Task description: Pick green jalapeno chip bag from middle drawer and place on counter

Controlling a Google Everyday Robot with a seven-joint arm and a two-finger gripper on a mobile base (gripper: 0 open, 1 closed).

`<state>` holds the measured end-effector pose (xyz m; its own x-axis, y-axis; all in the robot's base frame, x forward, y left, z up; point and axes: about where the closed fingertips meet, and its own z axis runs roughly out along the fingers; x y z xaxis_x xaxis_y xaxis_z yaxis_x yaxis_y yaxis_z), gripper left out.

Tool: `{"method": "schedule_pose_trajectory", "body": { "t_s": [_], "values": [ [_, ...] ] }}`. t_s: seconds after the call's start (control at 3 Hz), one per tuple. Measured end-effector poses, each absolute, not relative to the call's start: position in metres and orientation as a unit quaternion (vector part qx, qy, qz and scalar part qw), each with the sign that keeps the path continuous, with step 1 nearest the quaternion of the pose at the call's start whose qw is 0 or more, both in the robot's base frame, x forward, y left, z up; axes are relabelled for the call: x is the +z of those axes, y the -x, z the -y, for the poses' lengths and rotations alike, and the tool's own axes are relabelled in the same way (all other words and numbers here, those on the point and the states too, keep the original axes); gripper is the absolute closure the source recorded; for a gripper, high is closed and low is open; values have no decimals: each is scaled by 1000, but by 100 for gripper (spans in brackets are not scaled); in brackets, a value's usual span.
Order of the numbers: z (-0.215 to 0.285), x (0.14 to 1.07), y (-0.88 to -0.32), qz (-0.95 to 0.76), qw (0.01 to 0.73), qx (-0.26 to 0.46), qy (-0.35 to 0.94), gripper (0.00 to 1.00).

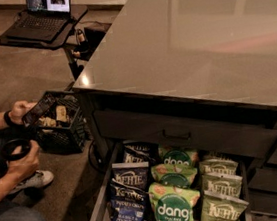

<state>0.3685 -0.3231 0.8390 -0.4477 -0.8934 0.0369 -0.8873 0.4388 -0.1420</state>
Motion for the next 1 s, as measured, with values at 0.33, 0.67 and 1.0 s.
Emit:
{"method": "schedule_pose_trajectory", "body": {
  "t_s": [0.33, 0.67, 1.0],
  "values": [
    [349, 792, -339, -857, -10, -56, 512, 0],
    [367, 751, -321, -864, -35, -35, 501, 0],
    [367, 748, -320, -864, -36, -33, 501, 0]
  ]
}}
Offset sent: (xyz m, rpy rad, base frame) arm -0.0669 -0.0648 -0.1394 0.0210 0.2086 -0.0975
